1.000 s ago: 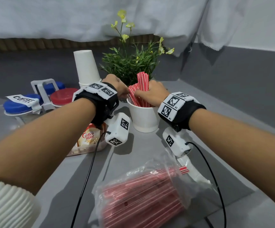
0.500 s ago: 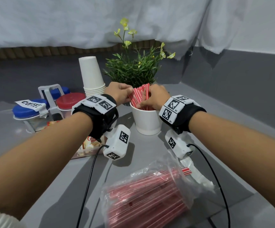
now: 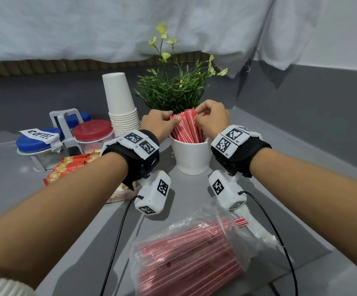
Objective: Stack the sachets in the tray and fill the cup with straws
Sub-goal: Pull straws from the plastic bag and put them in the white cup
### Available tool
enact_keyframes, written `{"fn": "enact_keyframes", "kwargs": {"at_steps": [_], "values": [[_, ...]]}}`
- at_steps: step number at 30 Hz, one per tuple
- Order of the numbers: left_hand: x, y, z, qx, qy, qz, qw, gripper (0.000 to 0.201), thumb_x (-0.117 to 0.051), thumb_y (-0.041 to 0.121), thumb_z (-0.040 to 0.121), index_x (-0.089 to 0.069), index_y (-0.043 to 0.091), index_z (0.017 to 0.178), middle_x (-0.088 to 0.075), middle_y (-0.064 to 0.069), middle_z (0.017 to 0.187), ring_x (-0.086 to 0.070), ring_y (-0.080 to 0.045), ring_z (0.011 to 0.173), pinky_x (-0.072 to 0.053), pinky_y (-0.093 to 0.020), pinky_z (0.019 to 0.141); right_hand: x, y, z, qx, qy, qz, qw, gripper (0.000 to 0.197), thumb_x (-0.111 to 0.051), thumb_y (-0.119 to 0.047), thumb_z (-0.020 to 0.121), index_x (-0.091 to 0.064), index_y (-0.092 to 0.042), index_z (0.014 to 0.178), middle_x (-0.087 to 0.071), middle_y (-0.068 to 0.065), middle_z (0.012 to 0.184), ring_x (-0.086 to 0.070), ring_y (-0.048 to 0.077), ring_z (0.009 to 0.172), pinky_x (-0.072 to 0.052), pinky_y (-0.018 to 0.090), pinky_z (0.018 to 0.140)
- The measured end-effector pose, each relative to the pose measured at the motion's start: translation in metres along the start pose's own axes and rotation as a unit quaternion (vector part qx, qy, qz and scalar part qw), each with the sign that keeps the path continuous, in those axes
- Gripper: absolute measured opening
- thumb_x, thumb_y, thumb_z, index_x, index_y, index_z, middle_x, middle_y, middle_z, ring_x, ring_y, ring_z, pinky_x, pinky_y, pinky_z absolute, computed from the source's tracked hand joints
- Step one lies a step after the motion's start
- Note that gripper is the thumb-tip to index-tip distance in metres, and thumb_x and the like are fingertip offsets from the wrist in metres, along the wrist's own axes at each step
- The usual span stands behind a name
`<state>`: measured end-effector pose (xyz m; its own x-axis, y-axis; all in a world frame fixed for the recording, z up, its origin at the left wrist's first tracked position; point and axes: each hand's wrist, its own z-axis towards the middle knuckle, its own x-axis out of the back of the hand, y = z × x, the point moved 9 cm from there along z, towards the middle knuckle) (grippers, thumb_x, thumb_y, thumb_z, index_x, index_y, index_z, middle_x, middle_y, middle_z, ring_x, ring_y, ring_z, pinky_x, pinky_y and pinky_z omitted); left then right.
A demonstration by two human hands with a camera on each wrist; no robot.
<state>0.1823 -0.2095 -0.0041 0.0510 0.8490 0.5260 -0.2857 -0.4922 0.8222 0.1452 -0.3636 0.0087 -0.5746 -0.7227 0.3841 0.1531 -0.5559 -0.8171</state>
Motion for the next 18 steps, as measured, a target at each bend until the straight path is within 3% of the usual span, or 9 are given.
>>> {"fn": "enact_keyframes", "kwargs": {"at_steps": [3,6,8,11,14,16,18], "values": [[0.002,0.002,0.000,-0.028,0.022,0.126,0.991,0.038,-0.055,0.022,0.091,-0.057,0.008,0.126,-0.058,-0.010,0.131,-0.046,-0.029,0.128,-0.036,-0.038,0.109,-0.001,-0.003,-0.001,-0.008,-0.004,-0.113,0.994,0.029,-0.050,0.000,0.086,-0.059,-0.005,0.114,-0.059,0.012,0.119,-0.053,0.025,0.112,-0.041,0.029,0.089],[0.004,-0.001,-0.001,-0.014,0.032,0.107,0.994,0.024,-0.054,0.014,0.091,-0.069,0.007,0.109,-0.068,-0.015,0.110,-0.056,-0.033,0.115,-0.045,-0.037,0.100,-0.012,-0.010,-0.004,-0.009,-0.086,-0.172,0.981,0.032,-0.043,-0.001,0.089,-0.055,-0.001,0.118,-0.058,0.017,0.120,-0.051,0.032,0.116,-0.042,0.036,0.092],[0.004,-0.003,-0.003,0.005,0.037,0.086,0.996,0.021,-0.052,0.012,0.090,-0.071,0.012,0.099,-0.067,-0.014,0.107,-0.055,-0.032,0.116,-0.044,-0.037,0.102,-0.018,-0.015,-0.009,0.011,-0.130,-0.184,0.974,0.034,-0.040,-0.002,0.091,-0.052,-0.001,0.123,-0.057,0.018,0.122,-0.050,0.033,0.118,-0.042,0.039,0.096],[0.002,0.001,-0.007,0.003,0.035,0.093,0.995,0.034,-0.047,0.012,0.091,-0.058,0.017,0.123,-0.055,-0.012,0.134,-0.044,-0.029,0.130,-0.033,-0.029,0.108,-0.027,-0.018,-0.016,0.053,-0.188,-0.221,0.955,0.049,-0.038,-0.003,0.093,-0.032,-0.008,0.142,-0.043,0.015,0.142,-0.038,0.033,0.130,-0.033,0.039,0.108],[-0.002,0.007,-0.009,-0.012,0.017,0.098,0.995,0.043,-0.040,0.018,0.095,-0.043,0.016,0.138,-0.046,-0.009,0.143,-0.037,-0.027,0.134,-0.030,-0.026,0.107,-0.039,-0.019,-0.020,0.102,-0.234,-0.289,0.923,0.057,-0.036,-0.001,0.093,-0.022,-0.011,0.147,-0.022,0.008,0.155,-0.031,0.031,0.137,-0.023,0.034,0.114],[-0.002,0.010,-0.012,-0.022,0.004,0.124,0.992,0.045,-0.039,0.022,0.097,-0.038,0.013,0.141,-0.045,-0.008,0.143,-0.036,-0.027,0.135,-0.029,-0.027,0.108,-0.043,-0.019,-0.020,0.106,-0.241,-0.301,0.916,0.056,-0.037,-0.002,0.093,-0.022,-0.009,0.146,-0.020,0.009,0.155,-0.031,0.032,0.137,-0.022,0.035,0.115],[-0.005,0.013,-0.015,-0.038,-0.015,0.176,0.984,0.043,-0.040,0.020,0.097,-0.041,0.009,0.138,-0.051,-0.012,0.137,-0.043,-0.029,0.129,-0.033,-0.030,0.105,-0.043,-0.021,-0.020,0.113,-0.231,-0.305,0.917,0.054,-0.039,-0.004,0.092,-0.026,-0.008,0.144,-0.028,0.012,0.151,-0.034,0.034,0.134,-0.025,0.038,0.113]]}}
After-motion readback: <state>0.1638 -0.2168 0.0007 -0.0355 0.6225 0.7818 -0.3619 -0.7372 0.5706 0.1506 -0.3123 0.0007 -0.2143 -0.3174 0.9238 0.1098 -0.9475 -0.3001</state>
